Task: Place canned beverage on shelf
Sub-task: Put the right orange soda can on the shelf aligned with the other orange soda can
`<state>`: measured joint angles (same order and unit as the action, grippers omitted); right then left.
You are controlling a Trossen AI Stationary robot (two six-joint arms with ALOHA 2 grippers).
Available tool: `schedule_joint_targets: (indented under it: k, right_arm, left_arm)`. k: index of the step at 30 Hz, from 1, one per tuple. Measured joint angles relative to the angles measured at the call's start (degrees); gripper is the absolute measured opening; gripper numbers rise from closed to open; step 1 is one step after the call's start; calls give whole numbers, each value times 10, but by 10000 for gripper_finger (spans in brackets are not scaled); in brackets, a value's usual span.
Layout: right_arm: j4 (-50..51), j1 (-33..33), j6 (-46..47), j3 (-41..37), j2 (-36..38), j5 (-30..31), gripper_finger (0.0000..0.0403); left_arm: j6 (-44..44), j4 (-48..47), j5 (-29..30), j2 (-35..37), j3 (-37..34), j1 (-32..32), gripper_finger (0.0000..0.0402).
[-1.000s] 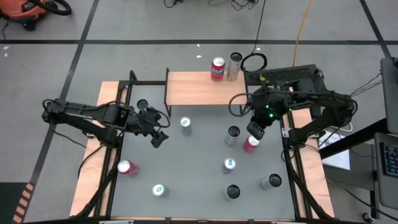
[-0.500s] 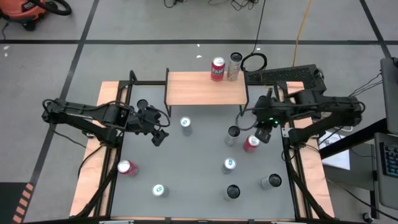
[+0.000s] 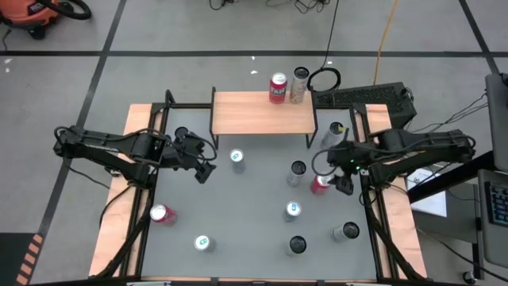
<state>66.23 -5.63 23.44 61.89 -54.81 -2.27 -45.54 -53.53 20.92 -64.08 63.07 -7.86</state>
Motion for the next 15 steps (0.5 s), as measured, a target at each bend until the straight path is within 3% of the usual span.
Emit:
schedule_joint_targets:
  k: [15]
  right_arm:
    - [-74, -1, 89, -73, -33, -26, 314]
  left_arm:
    - [-18, 1, 7, 0, 0, 0, 392]
